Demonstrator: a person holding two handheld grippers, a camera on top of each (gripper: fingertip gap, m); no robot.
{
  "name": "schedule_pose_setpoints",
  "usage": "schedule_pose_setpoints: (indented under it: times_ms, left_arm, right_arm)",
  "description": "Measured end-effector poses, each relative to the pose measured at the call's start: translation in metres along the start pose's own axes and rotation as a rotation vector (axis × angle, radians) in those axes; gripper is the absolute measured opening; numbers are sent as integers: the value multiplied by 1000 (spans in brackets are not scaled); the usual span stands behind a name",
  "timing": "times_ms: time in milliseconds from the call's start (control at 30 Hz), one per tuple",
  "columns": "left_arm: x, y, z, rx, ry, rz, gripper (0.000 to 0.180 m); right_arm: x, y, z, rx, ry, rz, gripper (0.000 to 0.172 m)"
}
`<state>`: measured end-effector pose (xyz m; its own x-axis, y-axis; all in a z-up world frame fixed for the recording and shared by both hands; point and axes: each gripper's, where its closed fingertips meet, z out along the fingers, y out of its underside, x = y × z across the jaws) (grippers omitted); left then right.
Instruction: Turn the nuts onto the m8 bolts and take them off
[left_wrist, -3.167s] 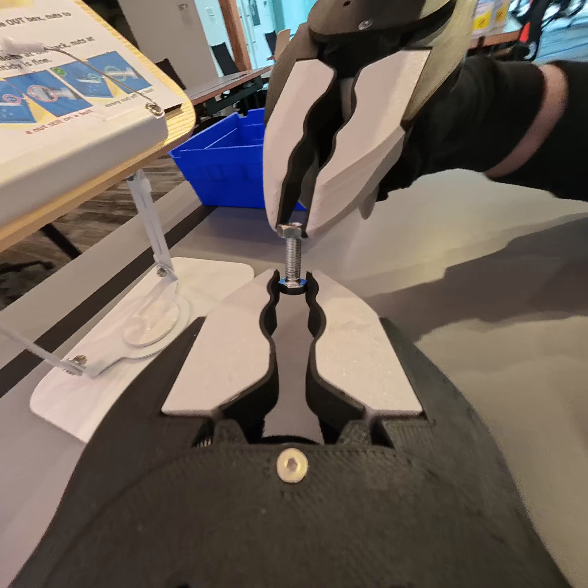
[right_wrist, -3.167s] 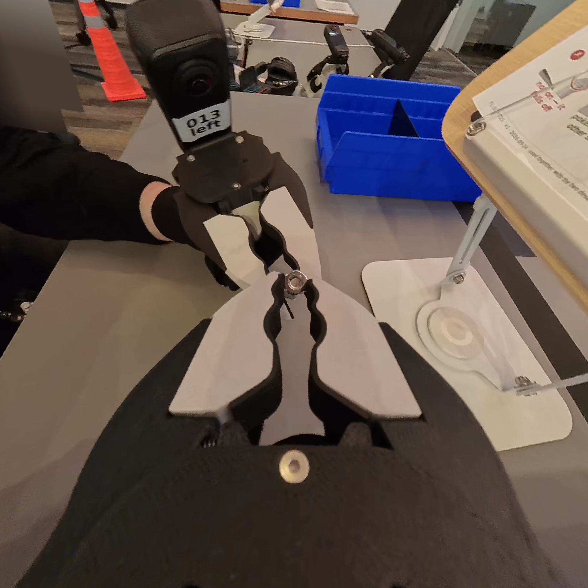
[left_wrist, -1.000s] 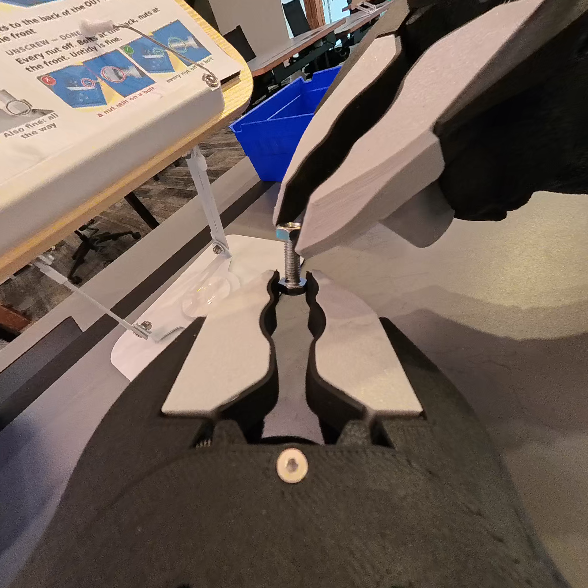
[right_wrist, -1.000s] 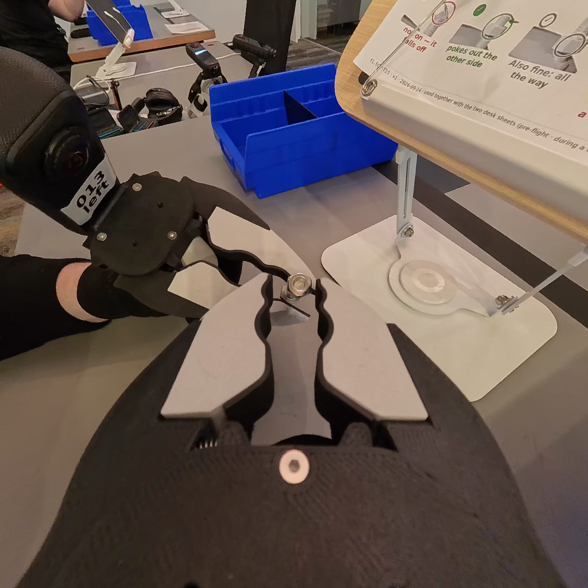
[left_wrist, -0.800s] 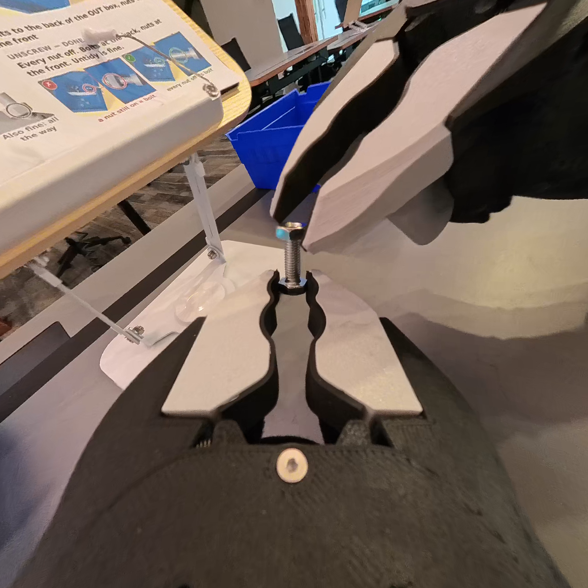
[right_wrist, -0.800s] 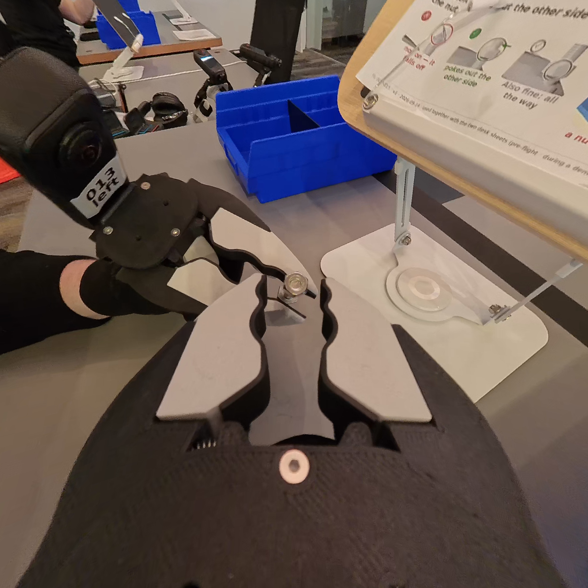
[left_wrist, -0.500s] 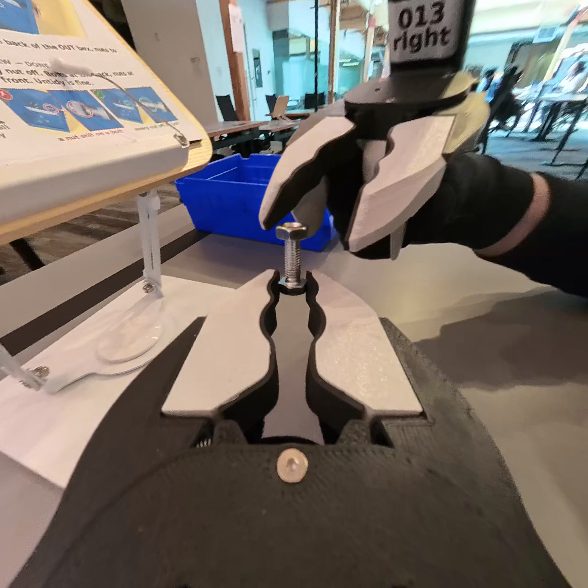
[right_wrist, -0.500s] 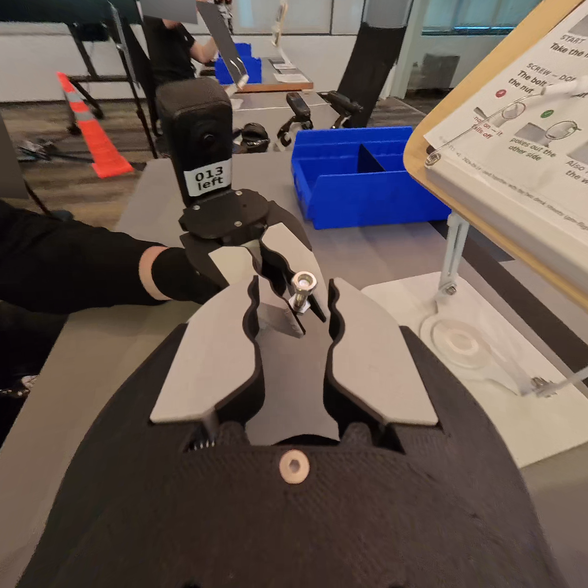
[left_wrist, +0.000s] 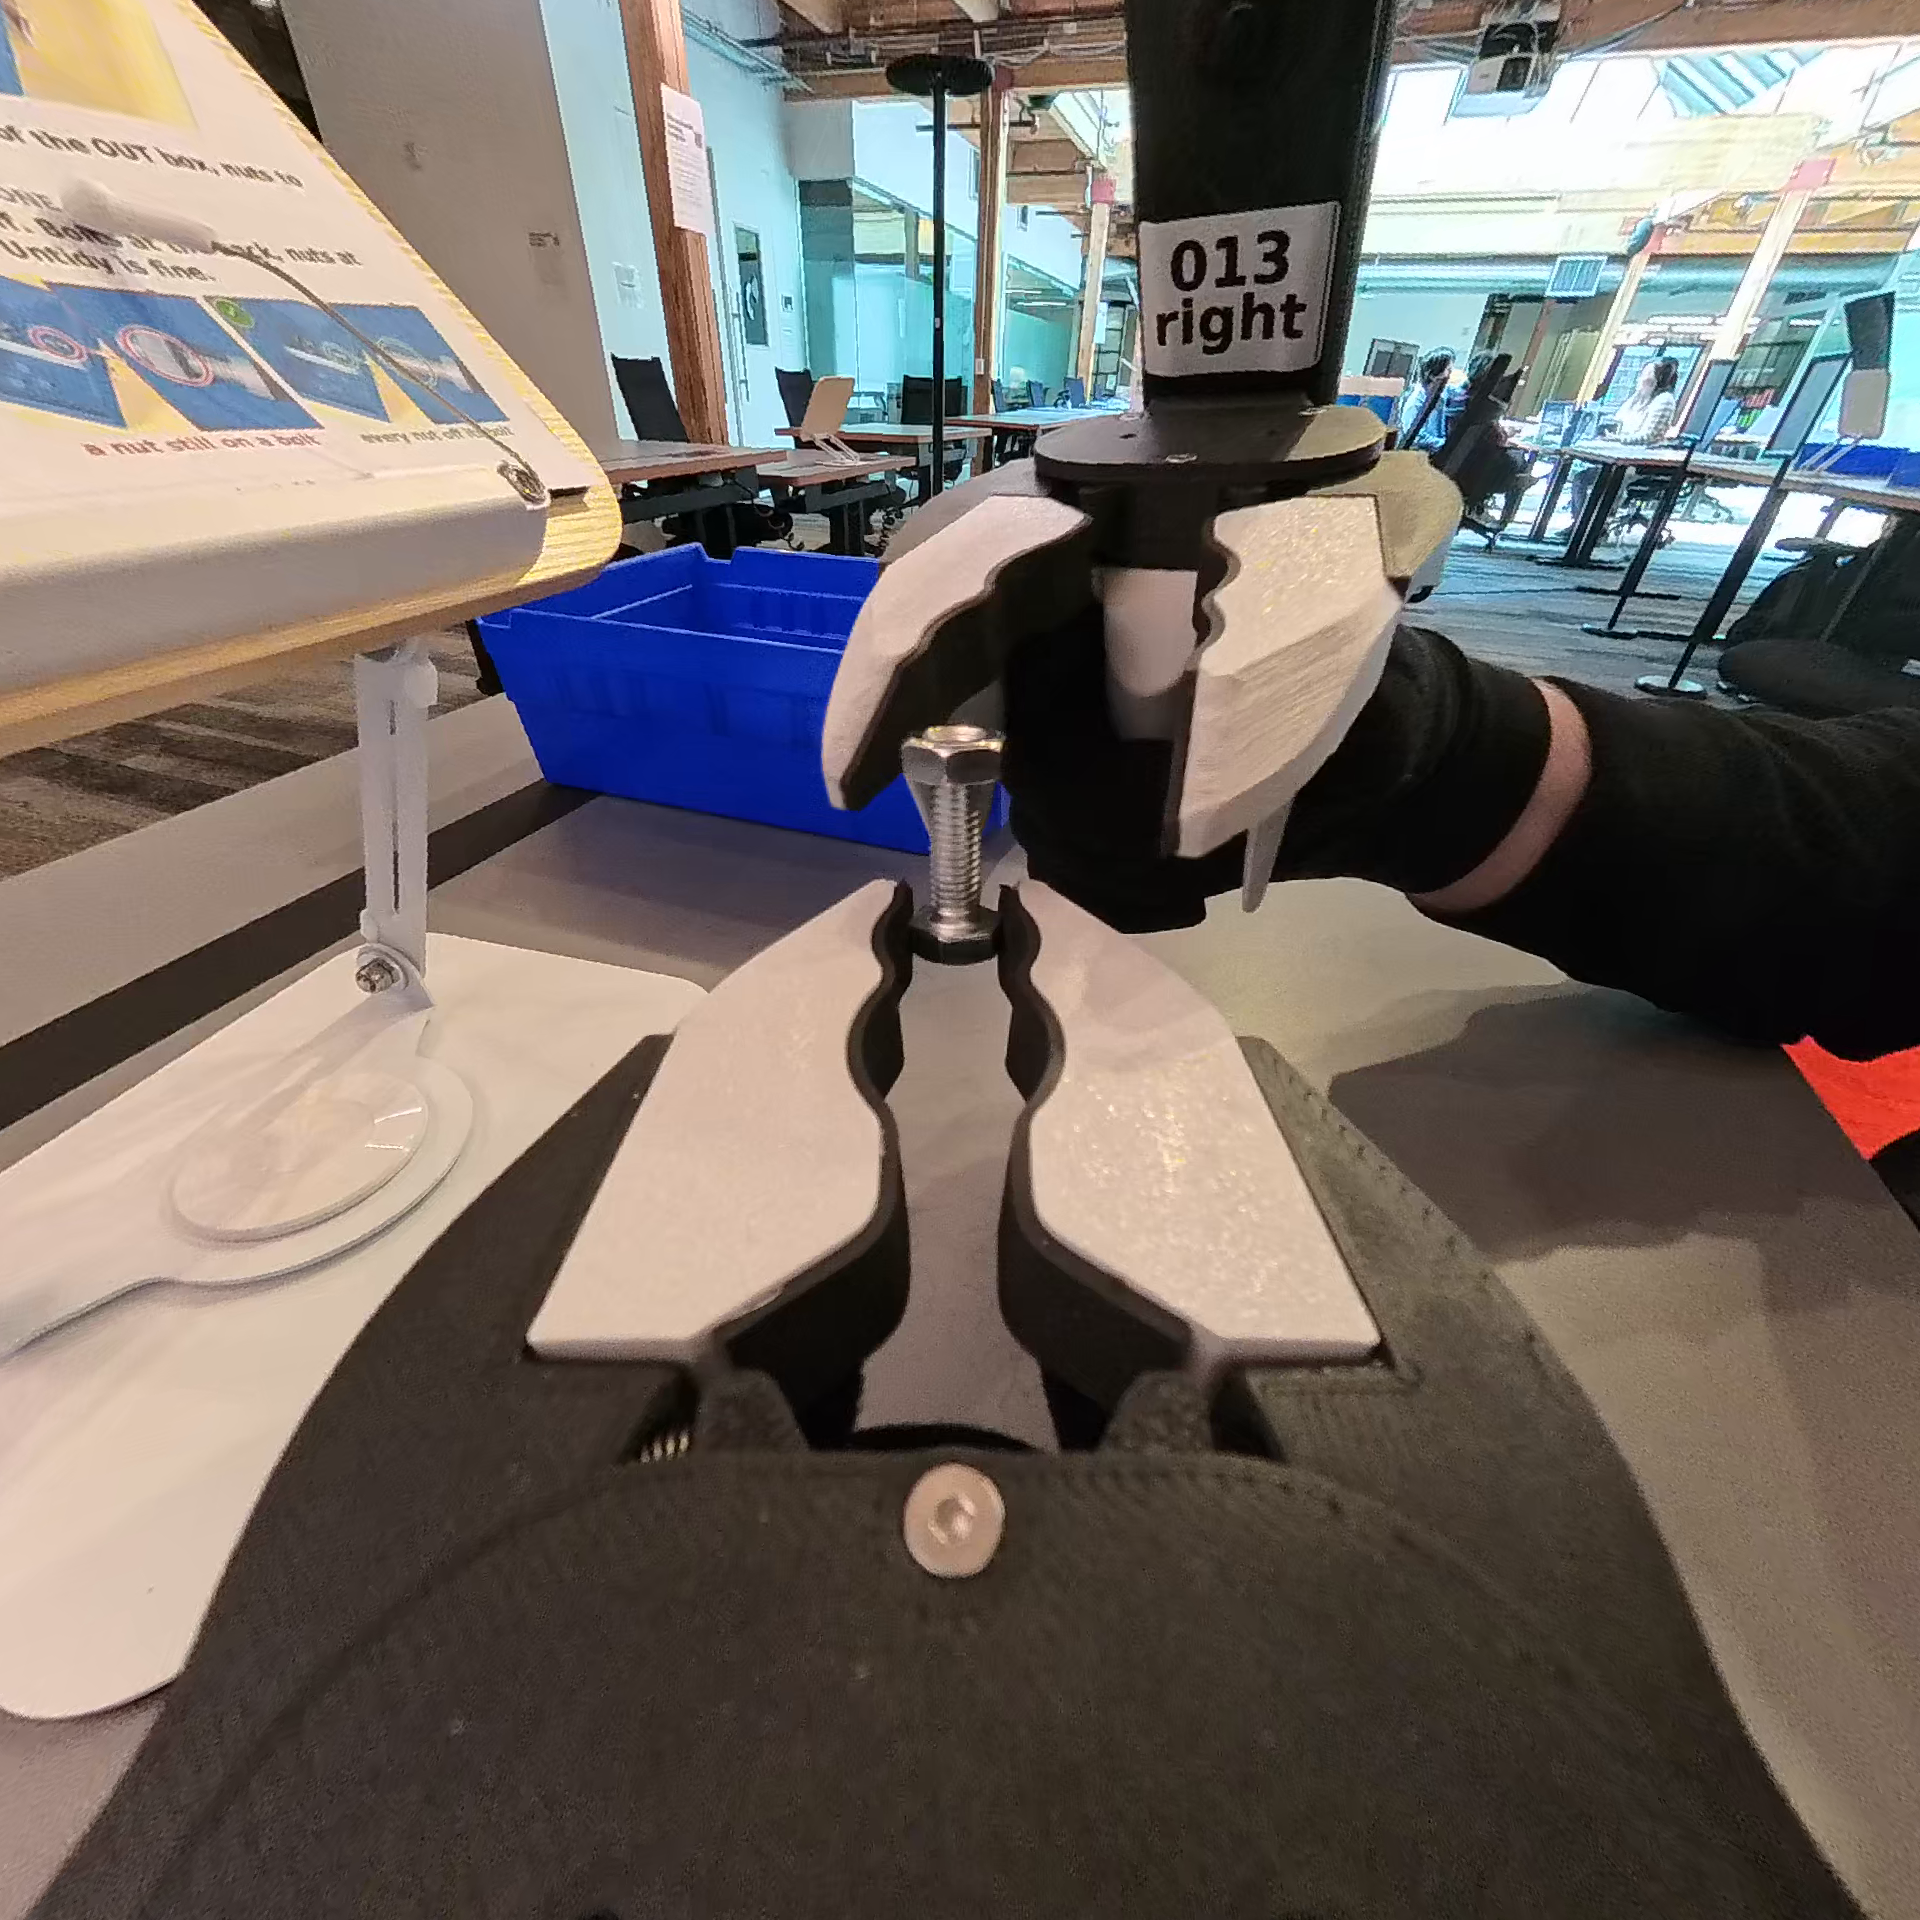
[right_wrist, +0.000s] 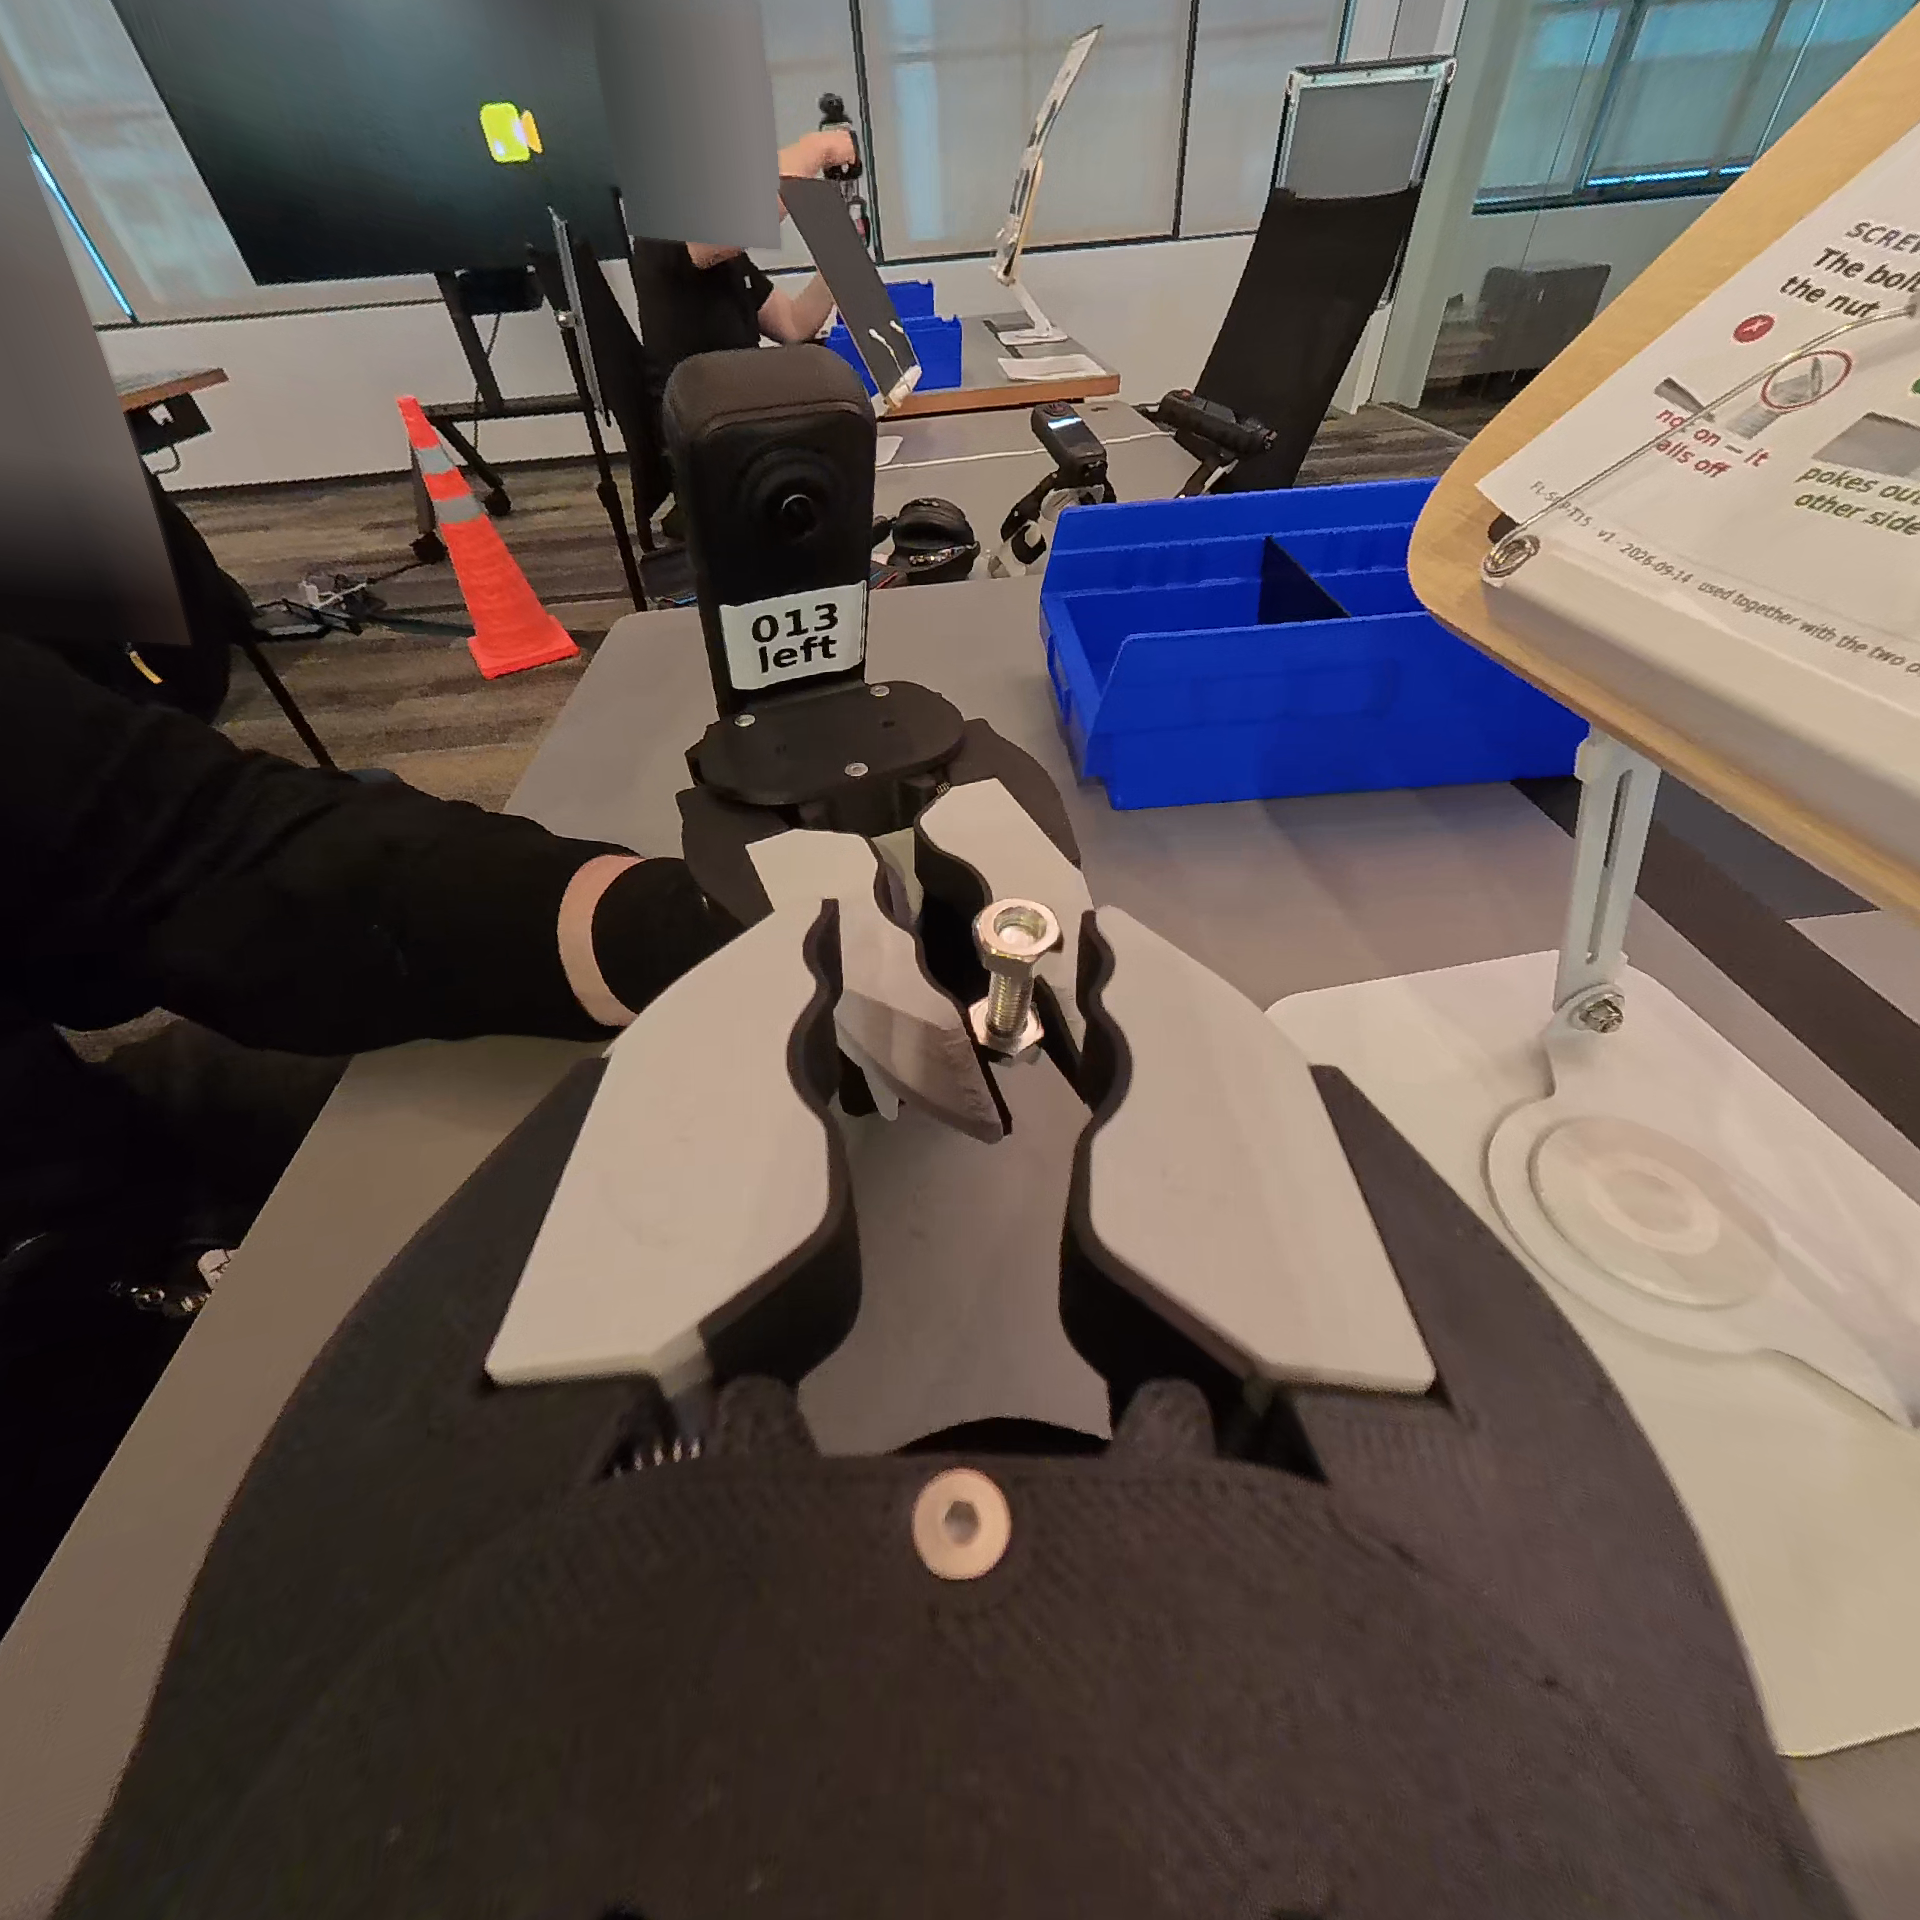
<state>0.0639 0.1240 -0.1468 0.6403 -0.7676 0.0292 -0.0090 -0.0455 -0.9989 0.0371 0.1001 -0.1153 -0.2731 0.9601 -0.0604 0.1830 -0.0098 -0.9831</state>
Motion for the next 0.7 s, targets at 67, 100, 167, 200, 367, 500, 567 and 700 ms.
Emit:
schedule_pose_setpoints:
  times_ms: [67, 100, 167, 200, 367, 500, 567, 700]
  left_arm:
    - [0, -1, 0, 7, 2, -9, 15]
    - [0, -1, 0, 6, 2, -9, 15]
    - [0, -1, -1, 12, 5, -15, 15]
    - [-1, -2, -1, 14, 5, -18, 15]
    - [-1, -2, -2, 21, 6, -24, 15]
    - [-1, -3, -2, 24, 7, -28, 16]
    - [-2, -3, -2, 27, 6, -31, 15]
    - [-3, -3, -3, 33, 5, -38, 15]
  right_arm:
    - [-1, 0, 0, -1, -1, -2, 43]
    - [-1, -1, 0, 2, -2, -3, 43]
    - [-2, -2, 0, 8, -5, -1, 43]
    - [-2, -2, 0, 8, -3, -5, 42]
    - [-2, -3, -1, 9, -2, -5, 42]
    - [-2, -2, -1, 7, -2, -4, 41]
    - [-2, -2, -2, 8, -1, -3, 41]
    - [-2, -2, -3, 8, 8, -4, 42]
